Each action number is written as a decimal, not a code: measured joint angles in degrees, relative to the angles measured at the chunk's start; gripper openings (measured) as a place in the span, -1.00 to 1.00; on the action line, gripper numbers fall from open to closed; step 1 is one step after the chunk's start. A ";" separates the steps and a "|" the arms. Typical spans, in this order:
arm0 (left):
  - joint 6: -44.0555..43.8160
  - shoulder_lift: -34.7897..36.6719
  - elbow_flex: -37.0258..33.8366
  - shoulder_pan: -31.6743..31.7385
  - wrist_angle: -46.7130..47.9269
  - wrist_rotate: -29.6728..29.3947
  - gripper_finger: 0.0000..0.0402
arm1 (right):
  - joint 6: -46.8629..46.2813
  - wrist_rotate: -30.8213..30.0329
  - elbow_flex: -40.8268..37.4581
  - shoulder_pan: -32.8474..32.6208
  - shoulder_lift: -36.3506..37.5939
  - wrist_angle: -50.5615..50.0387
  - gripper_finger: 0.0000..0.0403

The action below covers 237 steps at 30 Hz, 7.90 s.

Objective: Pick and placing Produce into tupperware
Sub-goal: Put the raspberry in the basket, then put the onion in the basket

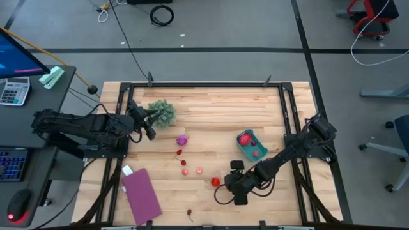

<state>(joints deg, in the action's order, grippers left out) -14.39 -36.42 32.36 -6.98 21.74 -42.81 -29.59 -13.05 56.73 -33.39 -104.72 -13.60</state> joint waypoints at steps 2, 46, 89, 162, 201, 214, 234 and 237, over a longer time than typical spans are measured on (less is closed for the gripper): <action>0.00 0.02 0.00 0.00 -0.01 0.00 -0.47 | 0.11 -0.01 -0.02 0.00 -1.49 -0.25 -0.11; 0.04 0.01 0.00 0.00 0.04 -0.01 -0.47 | -3.79 1.23 -0.16 -0.52 -0.50 -7.11 -0.26; 0.00 0.00 0.00 0.01 0.00 -0.01 -0.47 | -6.61 -1.46 -0.04 1.84 2.18 -14.63 -0.41; -0.16 0.00 0.00 0.00 -0.17 0.00 -0.47 | -25.77 -8.42 7.56 13.16 2.48 -52.99 -0.07; 6.63 -38.99 0.33 -4.88 -15.21 18.27 -0.05 | -12.72 -37.47 29.64 13.70 2.44 -55.37 -0.08; 7.19 -42.17 0.35 -0.94 -18.35 25.07 0.42 | -14.57 -36.83 29.62 13.26 2.44 -55.27 -0.08; 13.23 -50.20 0.33 2.19 -25.34 24.64 0.39 | -12.58 -35.24 29.65 13.22 2.44 -54.32 -0.08; 17.89 -50.23 0.79 2.19 -24.77 22.82 0.39 | -12.82 -34.87 29.66 13.23 2.44 -54.16 -0.08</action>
<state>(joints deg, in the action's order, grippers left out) 3.50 -86.65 33.15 -4.80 -3.03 -19.99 -42.41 -47.92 86.39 -20.16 -102.28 -67.75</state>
